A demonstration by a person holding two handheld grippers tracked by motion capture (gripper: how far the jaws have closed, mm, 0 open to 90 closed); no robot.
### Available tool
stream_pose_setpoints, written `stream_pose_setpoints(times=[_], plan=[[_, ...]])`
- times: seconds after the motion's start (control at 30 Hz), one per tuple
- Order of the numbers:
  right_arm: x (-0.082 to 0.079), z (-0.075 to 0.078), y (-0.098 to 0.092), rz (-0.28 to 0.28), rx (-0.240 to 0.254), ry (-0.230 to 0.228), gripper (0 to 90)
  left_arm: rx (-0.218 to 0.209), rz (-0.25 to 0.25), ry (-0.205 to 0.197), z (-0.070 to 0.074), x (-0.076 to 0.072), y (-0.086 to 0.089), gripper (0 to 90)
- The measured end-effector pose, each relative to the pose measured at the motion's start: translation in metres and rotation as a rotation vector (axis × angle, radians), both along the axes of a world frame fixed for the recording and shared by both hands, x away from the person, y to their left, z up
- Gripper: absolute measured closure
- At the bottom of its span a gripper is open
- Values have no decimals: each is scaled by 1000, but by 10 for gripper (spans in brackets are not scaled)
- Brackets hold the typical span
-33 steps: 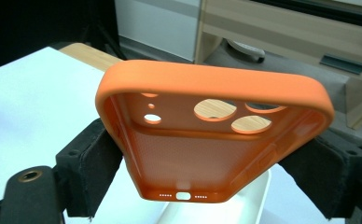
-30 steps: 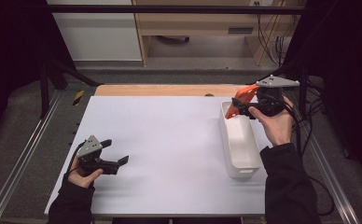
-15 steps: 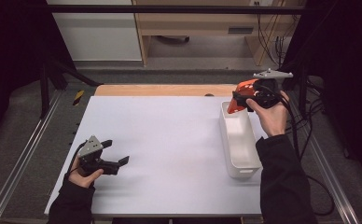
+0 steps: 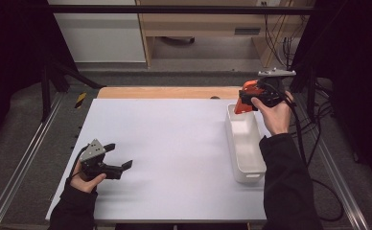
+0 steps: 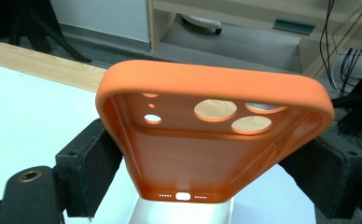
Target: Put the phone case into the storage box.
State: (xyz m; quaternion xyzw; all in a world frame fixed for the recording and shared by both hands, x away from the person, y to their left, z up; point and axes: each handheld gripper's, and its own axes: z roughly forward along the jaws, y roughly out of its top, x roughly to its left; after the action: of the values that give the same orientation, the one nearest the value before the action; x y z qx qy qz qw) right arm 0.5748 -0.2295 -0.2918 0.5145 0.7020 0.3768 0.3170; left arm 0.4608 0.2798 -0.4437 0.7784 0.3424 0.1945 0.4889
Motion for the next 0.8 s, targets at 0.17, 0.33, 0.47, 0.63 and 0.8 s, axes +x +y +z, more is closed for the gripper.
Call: stream_pose_setpoints(times=[0.17, 0.33, 0.47, 0.63, 0.8], plan=[[7, -4, 3, -16, -5, 23, 157, 1, 0, -1, 0, 0, 0, 20], [15, -9, 5, -39, -9, 47, 157, -2, 2, -3, 0, 0, 1, 20], [20, -13, 8, -45, -17, 57, 157, 3, 2, -1, -1, 1, 1, 20], [25, -19, 11, -51, -27, 71, 156, 6, -2, -2, -1, 0, 1, 20], [30, -23, 13, -60, -26, 80, 156, 3, 1, -4, 0, 1, 1, 20]])
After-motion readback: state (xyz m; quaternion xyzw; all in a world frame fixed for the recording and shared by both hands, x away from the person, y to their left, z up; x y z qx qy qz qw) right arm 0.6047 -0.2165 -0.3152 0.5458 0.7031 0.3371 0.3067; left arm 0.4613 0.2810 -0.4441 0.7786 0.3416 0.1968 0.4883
